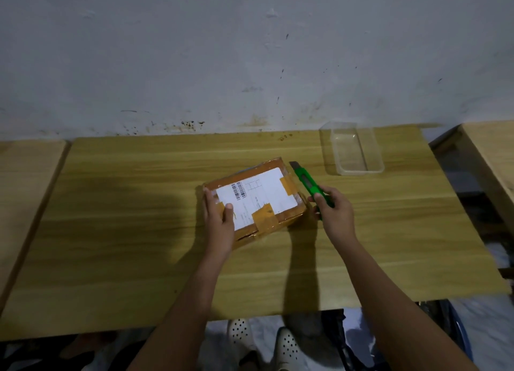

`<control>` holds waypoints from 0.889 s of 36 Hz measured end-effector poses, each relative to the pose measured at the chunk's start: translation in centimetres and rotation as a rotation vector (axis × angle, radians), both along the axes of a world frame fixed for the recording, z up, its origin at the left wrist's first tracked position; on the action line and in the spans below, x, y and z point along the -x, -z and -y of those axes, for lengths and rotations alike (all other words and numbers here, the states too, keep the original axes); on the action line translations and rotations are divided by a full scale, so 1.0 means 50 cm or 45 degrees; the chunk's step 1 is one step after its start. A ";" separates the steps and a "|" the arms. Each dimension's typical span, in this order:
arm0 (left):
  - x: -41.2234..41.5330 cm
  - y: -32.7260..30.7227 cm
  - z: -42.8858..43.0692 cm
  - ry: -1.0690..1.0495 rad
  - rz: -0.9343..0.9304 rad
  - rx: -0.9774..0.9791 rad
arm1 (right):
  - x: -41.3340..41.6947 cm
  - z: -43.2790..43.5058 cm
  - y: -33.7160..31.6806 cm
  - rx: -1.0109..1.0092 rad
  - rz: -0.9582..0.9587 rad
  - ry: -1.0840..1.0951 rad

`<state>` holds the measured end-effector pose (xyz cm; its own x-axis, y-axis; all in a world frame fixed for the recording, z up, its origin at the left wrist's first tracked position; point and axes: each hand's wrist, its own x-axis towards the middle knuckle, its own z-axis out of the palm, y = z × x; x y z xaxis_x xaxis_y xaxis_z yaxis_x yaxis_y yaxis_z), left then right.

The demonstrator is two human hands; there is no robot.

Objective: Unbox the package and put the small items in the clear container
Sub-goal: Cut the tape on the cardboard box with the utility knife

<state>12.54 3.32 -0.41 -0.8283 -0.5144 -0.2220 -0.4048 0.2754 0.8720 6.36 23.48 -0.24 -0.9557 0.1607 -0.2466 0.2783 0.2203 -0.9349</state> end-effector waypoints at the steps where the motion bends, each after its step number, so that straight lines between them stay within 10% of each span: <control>1: 0.004 0.001 0.006 0.025 0.004 -0.032 | -0.001 0.000 -0.002 0.025 0.004 -0.030; 32: 0.003 0.009 -0.011 -0.080 0.003 -0.016 | -0.039 -0.027 -0.030 -0.702 -0.322 -0.416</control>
<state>12.41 3.85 -0.87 -0.7940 -0.5626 -0.2306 -0.4227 0.2381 0.8745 8.32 24.82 1.24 -0.9939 -0.1072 0.0256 -0.0952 0.7181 -0.6894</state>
